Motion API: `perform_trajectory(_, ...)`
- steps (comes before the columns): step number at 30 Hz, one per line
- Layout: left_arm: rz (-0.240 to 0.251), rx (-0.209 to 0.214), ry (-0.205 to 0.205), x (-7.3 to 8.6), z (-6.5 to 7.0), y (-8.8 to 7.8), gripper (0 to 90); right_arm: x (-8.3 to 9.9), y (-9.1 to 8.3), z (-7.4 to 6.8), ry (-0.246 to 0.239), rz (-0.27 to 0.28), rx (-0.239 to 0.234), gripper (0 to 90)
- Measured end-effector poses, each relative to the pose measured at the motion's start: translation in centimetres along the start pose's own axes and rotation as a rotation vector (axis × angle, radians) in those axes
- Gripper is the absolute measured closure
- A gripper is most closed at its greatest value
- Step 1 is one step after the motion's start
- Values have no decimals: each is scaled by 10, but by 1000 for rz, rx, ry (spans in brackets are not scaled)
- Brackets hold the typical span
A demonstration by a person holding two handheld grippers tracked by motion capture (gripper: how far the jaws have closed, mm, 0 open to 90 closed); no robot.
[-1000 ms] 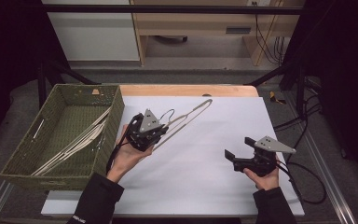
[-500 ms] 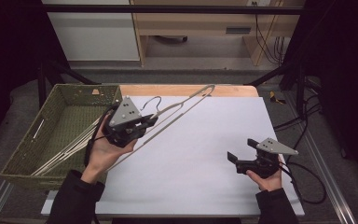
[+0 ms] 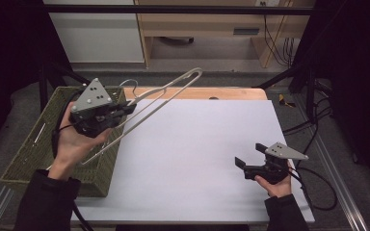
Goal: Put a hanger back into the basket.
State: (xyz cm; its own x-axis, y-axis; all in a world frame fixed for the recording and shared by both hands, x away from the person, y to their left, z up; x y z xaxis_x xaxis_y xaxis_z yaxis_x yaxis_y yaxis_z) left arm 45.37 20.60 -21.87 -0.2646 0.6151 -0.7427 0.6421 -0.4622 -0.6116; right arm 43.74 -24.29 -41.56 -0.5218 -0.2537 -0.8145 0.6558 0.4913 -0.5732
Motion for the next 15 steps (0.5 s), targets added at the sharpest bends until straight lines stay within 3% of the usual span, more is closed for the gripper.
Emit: perform_trajectory(15,-24,-81,-68,52,-53,-13,860,1,2,-1,-10,-10,-9,43)
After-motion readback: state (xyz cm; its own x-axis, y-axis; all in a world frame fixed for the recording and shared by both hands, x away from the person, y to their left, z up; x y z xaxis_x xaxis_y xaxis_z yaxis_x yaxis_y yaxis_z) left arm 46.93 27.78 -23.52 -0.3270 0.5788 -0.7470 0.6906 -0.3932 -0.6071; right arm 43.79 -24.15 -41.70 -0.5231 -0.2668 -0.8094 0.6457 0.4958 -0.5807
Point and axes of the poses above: each handheld gripper's, and its own axes: y roughly forward along the jaws, x roughly out of its underside, z roughly to its right, the point moved 1 cm from there along y, roughly forward along the jaws, and after that the axes turned 13 degrees about -z, right-handed, at the moved point
